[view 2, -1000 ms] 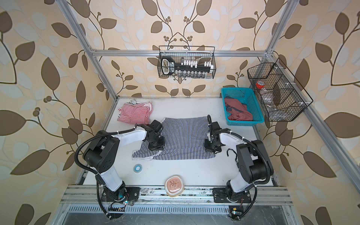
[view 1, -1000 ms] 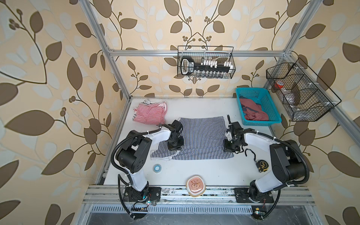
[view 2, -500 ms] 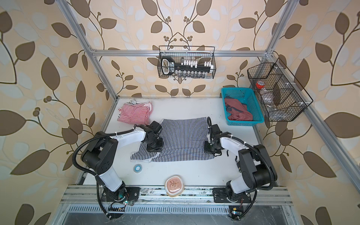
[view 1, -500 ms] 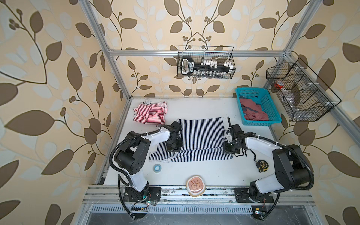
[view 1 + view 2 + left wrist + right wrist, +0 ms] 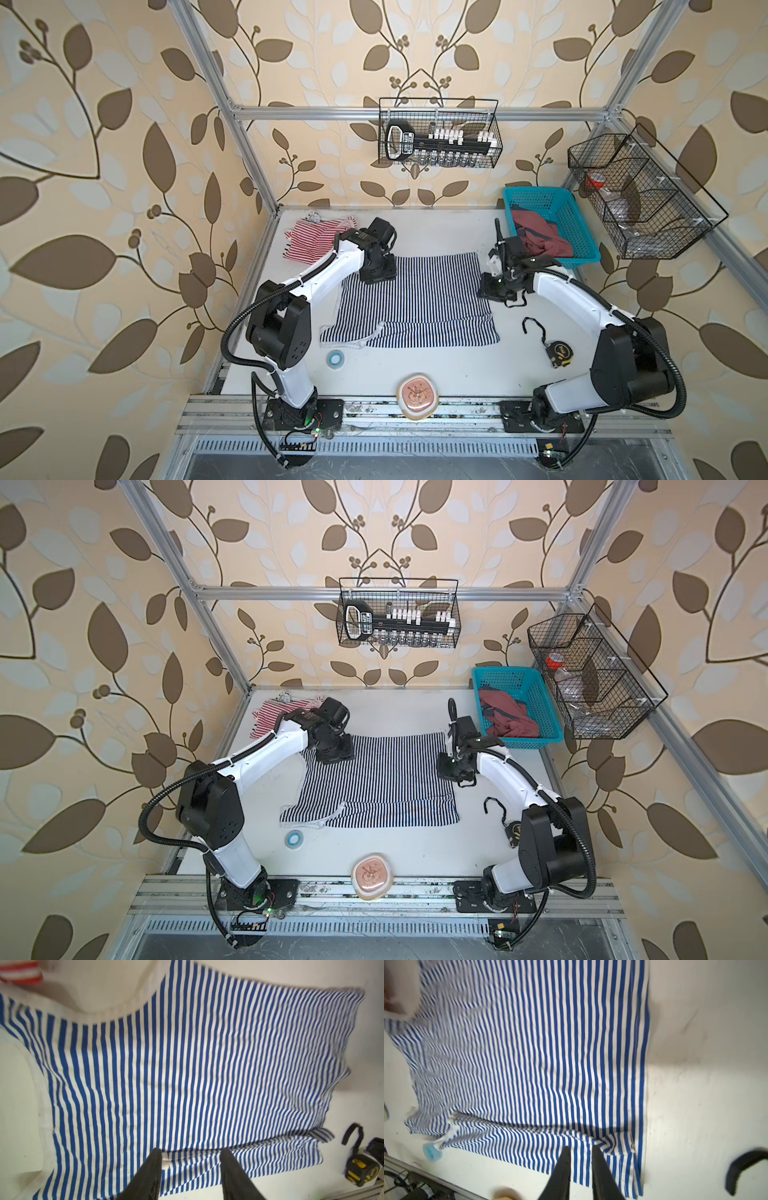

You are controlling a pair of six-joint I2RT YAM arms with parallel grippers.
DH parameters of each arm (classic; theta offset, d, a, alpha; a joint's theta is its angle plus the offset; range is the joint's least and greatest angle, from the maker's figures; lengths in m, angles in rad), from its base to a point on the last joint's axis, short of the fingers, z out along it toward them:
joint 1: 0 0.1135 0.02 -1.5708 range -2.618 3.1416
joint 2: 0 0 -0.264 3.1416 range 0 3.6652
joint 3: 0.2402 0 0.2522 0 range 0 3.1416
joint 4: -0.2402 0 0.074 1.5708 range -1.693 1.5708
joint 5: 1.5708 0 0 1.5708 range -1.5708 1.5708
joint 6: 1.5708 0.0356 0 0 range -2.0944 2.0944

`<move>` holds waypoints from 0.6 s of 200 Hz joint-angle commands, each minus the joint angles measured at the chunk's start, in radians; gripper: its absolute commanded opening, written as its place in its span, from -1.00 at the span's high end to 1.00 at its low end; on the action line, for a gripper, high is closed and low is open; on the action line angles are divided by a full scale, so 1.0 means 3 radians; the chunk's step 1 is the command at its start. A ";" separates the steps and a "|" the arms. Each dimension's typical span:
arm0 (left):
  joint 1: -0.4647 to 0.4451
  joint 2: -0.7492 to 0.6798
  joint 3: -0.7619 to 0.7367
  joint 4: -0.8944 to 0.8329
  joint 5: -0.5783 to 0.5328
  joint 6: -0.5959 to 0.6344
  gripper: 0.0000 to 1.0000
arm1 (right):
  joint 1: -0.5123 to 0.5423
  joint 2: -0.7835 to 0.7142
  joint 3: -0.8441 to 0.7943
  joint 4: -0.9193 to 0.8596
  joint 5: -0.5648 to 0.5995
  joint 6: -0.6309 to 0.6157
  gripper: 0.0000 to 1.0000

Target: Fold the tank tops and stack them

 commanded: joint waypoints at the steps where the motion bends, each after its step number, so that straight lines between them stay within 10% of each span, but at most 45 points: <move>1: 0.0159 0.0374 0.0332 -0.0306 -0.0148 0.0258 0.04 | -0.0131 0.0261 0.0339 -0.0191 0.0001 -0.0214 0.52; 120: 0.0698 0.1508 0.1411 0.0112 0.0474 0.0560 0.01 | -0.0398 0.1618 0.1256 0.0415 0.0167 -0.0263 0.32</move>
